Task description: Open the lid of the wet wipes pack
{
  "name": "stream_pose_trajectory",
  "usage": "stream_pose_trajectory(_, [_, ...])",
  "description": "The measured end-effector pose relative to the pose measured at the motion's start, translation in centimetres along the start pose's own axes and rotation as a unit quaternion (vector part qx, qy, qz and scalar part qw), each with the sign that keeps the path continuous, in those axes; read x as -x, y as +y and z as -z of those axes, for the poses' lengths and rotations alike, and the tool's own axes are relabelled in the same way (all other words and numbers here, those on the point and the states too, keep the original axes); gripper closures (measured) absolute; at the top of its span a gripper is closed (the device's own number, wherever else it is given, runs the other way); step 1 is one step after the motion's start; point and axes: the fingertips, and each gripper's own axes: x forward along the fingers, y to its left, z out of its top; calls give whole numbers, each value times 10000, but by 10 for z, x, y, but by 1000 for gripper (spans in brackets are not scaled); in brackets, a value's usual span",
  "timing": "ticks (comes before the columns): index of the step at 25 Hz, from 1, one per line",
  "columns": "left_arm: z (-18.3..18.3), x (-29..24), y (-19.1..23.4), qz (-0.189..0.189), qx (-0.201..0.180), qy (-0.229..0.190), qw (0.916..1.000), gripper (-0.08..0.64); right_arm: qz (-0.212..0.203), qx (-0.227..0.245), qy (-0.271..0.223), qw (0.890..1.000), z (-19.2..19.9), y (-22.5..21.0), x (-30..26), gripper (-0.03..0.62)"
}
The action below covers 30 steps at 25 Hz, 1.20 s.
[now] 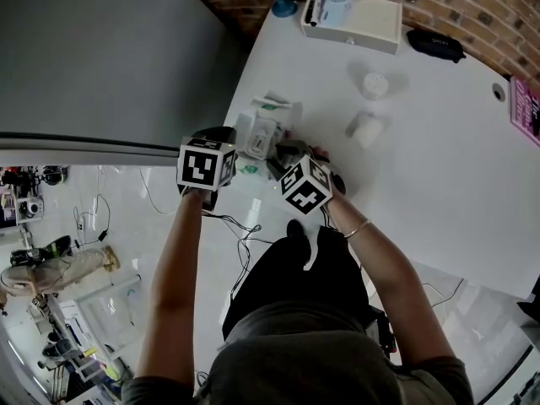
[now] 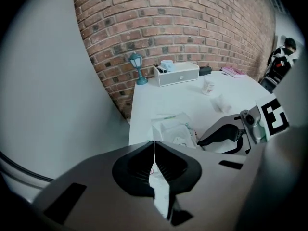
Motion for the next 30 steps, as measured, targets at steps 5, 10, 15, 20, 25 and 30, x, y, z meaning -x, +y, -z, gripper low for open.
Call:
stream_pose_trajectory(5, [4,-5,10,-67,16,19,10000,534,-2,-6,5,10000,1,0,0,439])
stream_pose_trajectory(10, [9,-9,19,-114,83,86,9999,534,4,0,2,10000,0,0,1,439])
stream_pose_trajectory(15, [13,-17,26,-171,63,203,9996,534,6,-4,7,10000,1,0,0,439])
stream_pose_trajectory(20, [20,-28,26,-84,128,318,9994,537,7,-10,10,10000,0,0,0,439])
stream_pose_trajectory(25, [28,-41,19,-34,210,444,9988,537,1,-6,8,10000,0,1,1,439])
stream_pose_trajectory(30, [33,-50,17,-27,205,546,9983,537,-8,-12,7,10000,0,1,1,439])
